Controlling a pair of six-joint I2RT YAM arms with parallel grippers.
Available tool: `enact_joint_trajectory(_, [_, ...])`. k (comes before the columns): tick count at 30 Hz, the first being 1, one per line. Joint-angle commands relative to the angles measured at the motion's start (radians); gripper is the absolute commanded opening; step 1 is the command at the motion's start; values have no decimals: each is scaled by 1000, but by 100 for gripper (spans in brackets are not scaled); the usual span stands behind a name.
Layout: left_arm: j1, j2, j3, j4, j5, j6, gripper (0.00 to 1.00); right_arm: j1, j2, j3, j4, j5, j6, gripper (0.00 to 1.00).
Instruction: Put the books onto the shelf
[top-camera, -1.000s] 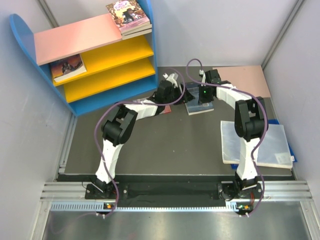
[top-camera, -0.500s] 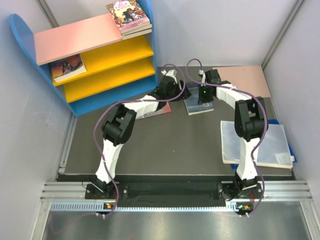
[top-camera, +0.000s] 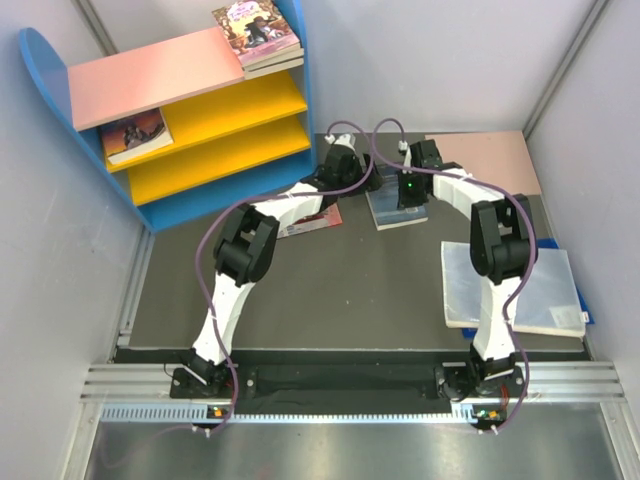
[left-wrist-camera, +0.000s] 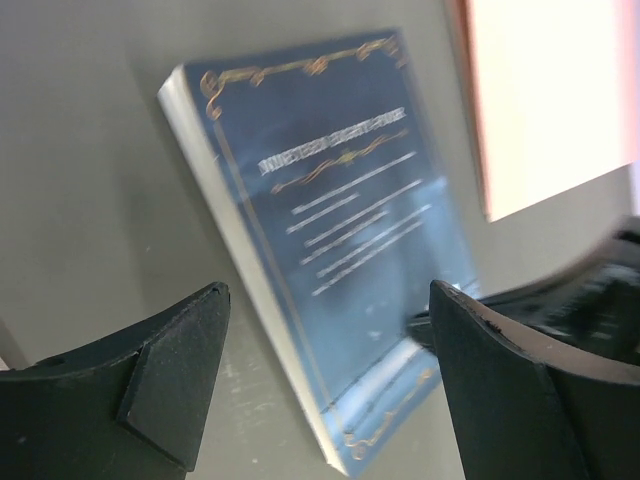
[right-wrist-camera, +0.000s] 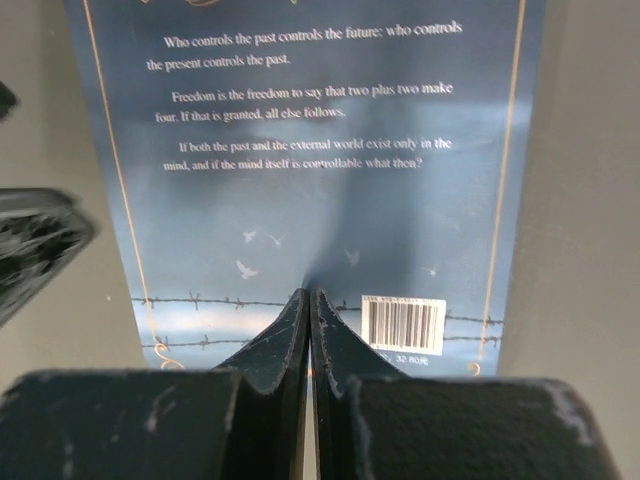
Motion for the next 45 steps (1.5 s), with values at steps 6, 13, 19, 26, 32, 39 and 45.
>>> enact_joint_trajectory(6, [3, 32, 29, -1, 11, -19, 86, -73, -54, 38, -41, 103, -11, 0])
enact_joint_trajectory(13, [1, 44, 23, 25, 43, -36, 86, -105, 6, 82, -32, 185, 0, 0])
enact_joint_trajectory(19, [1, 43, 21, 34, 48, -33, 87, -110, 83, 150, -26, 163, 2, 0])
enact_joint_trajectory(26, [3, 49, 29, 65, 65, -51, 89, -109, 182, 277, -49, 138, 9, 0])
enact_joint_trajectory(32, [1, 37, -19, 214, 110, -88, 87, -95, 192, 276, -33, 40, 11, 0])
enact_joint_trajectory(39, [-9, 57, 6, 257, 169, -100, 89, -82, 175, 230, -10, -8, 6, 0])
enact_joint_trajectory(45, [-16, 60, -11, 347, 239, -113, 86, -82, 172, 224, -10, -17, 8, 0])
